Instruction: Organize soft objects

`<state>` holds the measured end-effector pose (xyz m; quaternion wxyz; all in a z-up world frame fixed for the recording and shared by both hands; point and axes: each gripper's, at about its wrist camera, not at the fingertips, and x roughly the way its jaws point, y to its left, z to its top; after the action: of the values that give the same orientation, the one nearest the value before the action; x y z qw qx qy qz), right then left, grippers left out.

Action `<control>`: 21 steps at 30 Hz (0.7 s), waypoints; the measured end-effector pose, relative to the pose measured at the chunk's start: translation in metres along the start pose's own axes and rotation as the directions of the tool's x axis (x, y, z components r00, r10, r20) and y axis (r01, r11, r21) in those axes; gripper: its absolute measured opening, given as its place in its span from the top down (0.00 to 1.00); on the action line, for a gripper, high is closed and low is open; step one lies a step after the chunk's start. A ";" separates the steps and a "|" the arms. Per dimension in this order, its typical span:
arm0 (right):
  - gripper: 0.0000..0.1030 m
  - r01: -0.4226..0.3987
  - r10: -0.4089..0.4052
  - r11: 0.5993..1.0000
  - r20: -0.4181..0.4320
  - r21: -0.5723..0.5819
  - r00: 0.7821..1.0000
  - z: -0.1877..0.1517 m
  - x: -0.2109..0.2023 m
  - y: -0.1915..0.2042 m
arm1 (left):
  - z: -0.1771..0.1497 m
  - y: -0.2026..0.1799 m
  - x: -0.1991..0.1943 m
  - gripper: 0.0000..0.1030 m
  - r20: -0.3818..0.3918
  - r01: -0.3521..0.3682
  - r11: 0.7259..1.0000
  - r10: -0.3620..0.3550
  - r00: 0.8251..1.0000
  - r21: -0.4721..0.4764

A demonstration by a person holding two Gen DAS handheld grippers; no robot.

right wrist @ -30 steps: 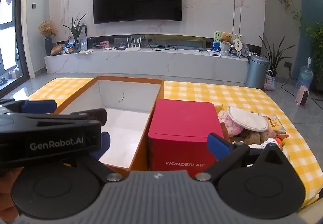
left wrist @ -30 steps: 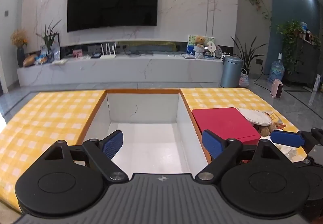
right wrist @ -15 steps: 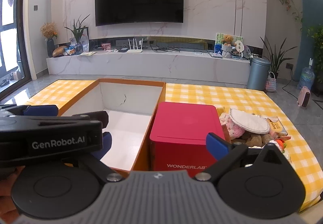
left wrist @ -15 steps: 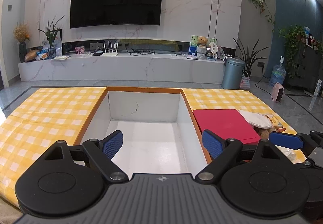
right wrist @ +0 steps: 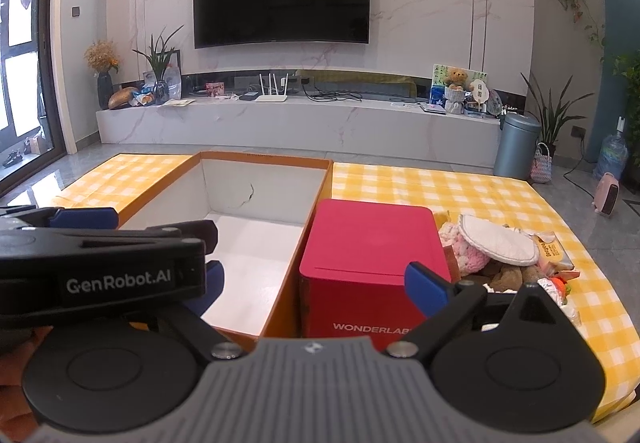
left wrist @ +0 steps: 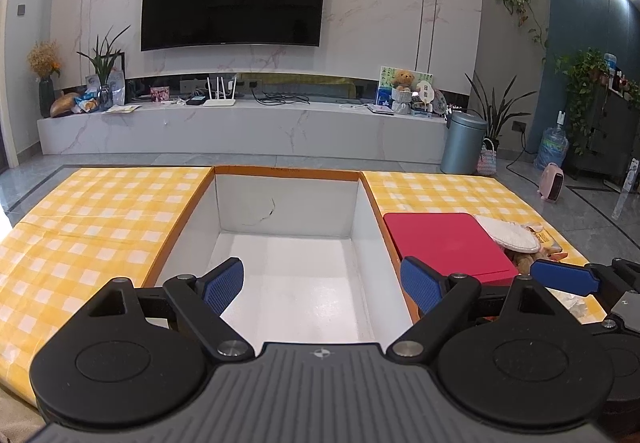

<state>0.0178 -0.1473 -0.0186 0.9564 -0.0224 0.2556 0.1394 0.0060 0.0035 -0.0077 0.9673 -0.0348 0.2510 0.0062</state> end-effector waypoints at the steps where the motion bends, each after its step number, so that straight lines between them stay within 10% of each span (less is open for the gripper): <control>1: 0.08 0.000 0.000 1.000 0.000 0.001 1.000 0.000 0.000 0.000 | 0.000 0.000 0.000 0.00 0.002 -0.002 1.000 0.002 1.000 0.002; 21: 0.08 -0.007 0.007 1.000 -0.007 -0.006 1.000 -0.001 0.001 0.001 | -0.001 -0.001 0.001 0.00 -0.012 -0.020 1.000 0.020 1.000 0.011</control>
<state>0.0181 -0.1461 -0.0199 0.9549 -0.0248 0.2588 0.1433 0.0063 0.0025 -0.0086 0.9658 -0.0273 0.2574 0.0141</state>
